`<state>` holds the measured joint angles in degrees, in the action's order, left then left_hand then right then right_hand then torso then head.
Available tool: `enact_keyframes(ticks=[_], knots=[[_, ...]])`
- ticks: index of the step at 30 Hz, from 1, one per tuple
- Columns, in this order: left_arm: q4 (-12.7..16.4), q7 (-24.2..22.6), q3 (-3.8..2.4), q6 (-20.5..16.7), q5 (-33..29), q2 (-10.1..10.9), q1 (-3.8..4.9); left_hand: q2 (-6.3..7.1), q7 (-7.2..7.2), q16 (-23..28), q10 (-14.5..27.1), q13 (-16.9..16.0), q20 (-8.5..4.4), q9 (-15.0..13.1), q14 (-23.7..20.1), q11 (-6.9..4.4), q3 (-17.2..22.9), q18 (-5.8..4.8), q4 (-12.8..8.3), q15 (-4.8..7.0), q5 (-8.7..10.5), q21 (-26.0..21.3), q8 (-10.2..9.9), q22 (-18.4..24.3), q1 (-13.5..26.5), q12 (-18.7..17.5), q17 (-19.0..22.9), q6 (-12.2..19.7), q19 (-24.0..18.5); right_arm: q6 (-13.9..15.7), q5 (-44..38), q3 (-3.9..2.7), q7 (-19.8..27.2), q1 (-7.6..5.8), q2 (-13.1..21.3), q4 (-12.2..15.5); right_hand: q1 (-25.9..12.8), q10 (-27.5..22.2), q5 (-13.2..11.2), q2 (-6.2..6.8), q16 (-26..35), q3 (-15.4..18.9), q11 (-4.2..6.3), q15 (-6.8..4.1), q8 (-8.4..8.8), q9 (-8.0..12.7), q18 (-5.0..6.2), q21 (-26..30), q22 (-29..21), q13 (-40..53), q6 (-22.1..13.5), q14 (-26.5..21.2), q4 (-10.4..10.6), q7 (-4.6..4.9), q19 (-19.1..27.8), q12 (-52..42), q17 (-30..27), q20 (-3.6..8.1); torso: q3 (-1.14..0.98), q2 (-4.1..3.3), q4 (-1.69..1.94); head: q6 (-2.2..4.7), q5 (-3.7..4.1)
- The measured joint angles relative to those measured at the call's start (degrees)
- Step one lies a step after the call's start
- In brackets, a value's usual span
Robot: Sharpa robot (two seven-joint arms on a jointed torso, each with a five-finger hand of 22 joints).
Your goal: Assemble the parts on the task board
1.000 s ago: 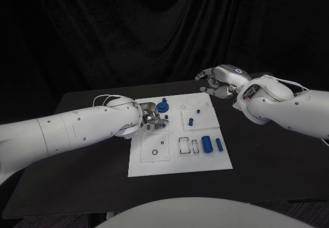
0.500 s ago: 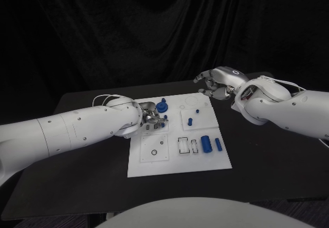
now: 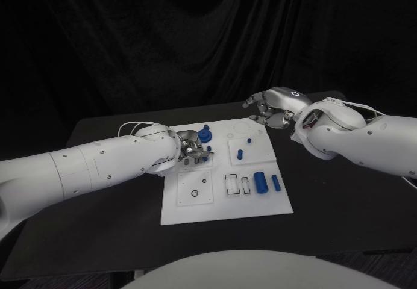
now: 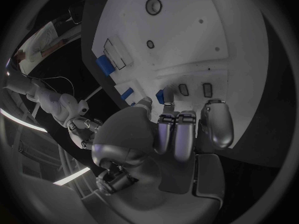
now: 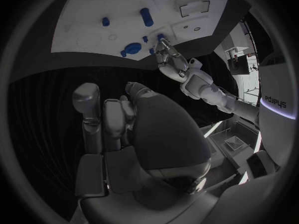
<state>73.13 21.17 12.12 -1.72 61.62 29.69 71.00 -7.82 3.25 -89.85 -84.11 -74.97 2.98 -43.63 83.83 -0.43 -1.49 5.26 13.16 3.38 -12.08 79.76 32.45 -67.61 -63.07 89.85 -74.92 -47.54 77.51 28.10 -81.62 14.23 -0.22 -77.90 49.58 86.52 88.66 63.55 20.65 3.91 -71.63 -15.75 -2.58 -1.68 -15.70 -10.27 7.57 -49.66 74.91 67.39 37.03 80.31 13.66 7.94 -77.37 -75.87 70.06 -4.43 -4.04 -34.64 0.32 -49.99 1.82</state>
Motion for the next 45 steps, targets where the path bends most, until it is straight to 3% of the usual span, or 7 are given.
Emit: enact_keyframes(ticks=[10,19,23,45], knots=[[-0.80,-0.37,-0.01,-0.29,0.00,-0.46,-0.15,0.00,-0.18,0.00,0.10,0.00,-0.22,-0.54,0.00,-0.10,0.04,0.00,-0.04,0.00,0.00,0.00,0.00,0.01,0.00,0.00,0.00,-0.18,-0.22,-0.28,0.00,0.00,-0.10,0.18,-0.03,-0.08,0.00,0.00,0.20,0.00,0.00,0.00,0.00,0.00,0.00,0.05,0.00,0.21,0.00,0.00,0.00,0.00,0.00,0.00,0.19,0.00,0.00,-0.18,0.01,0.02,0.07,0.00,0.15],[-0.90,-0.40,0.01,-0.33,0.01,-0.57,-0.16,0.00,-0.18,0.00,0.10,0.00,-0.21,-2.59,0.22,-0.10,1.14,0.00,-0.83,0.21,-1.77,-0.36,0.00,0.03,0.00,0.00,0.00,-0.18,-0.21,-0.52,0.00,0.00,-0.17,0.40,0.00,-0.16,0.00,0.00,0.42,0.00,0.00,-0.31,0.00,0.00,0.00,0.10,0.00,0.21,0.00,0.01,0.00,0.00,0.01,0.00,0.19,0.00,-0.12,-0.18,0.01,0.01,0.00,0.00,-0.08],[-1.11,-0.38,0.00,-0.28,0.01,-0.56,-0.17,0.12,-0.18,0.00,0.08,0.00,-0.43,-3.63,0.22,-0.49,2.01,-0.01,-1.39,0.21,-2.99,-0.64,-0.54,0.07,-0.12,0.00,0.00,-0.18,-0.43,-0.63,0.00,0.00,-0.21,0.43,0.00,-0.19,0.00,0.00,0.42,0.00,0.00,-0.31,0.00,0.00,0.00,0.10,0.00,0.21,0.00,0.01,0.00,0.00,0.01,0.00,0.19,0.00,-0.12,-0.18,0.00,0.01,0.01,0.00,-0.08],[-1.32,-0.36,-0.01,1.38,0.02,-0.57,-0.24,0.92,-0.18,0.00,0.08,0.00,-0.58,-6.17,0.21,-0.49,6.61,0.00,-3.76,0.20,-4.19,-1.38,-3.11,0.73,-0.92,0.00,0.00,-0.17,-0.67,-1.20,0.00,0.00,-0.58,0.49,-0.09,-0.27,0.00,0.01,0.42,0.00,0.22,-0.31,0.00,0.00,0.00,0.16,0.00,0.49,0.00,-0.25,0.00,0.00,0.01,0.00,0.18,0.37,-0.28,-0.18,0.01,-0.01,0.02,0.00,0.03]])
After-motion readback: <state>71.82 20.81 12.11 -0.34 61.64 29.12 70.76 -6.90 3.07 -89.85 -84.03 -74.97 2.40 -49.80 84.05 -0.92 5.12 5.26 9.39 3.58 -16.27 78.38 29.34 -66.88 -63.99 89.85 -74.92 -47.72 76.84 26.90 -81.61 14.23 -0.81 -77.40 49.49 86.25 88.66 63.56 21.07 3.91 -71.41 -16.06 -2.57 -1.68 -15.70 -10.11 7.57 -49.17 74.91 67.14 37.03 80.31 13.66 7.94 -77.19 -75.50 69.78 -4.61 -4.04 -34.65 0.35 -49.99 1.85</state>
